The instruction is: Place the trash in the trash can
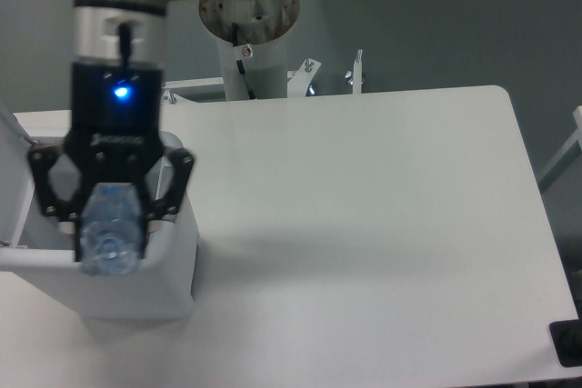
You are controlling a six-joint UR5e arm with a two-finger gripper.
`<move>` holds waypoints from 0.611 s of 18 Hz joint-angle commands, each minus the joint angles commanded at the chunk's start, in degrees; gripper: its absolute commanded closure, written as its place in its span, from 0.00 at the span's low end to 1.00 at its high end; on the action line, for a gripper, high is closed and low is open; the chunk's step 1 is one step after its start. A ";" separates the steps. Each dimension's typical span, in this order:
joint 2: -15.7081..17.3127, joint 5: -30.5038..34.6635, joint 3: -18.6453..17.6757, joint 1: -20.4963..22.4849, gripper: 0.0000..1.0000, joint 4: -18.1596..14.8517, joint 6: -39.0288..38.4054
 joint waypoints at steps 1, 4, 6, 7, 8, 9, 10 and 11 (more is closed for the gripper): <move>0.26 0.00 -0.62 -0.09 0.38 0.00 0.09; 0.35 0.00 -0.53 -0.09 0.00 -0.09 0.87; 0.35 0.26 -0.27 0.08 0.00 -0.09 1.58; 0.27 0.35 -0.18 0.34 0.00 -0.09 1.84; 0.26 0.35 -0.01 0.87 0.00 -0.09 2.63; 0.35 0.35 0.25 2.35 0.00 -0.09 3.85; 0.96 0.35 0.43 4.11 0.00 -0.17 4.56; 1.66 0.35 0.52 5.34 0.00 -0.18 4.57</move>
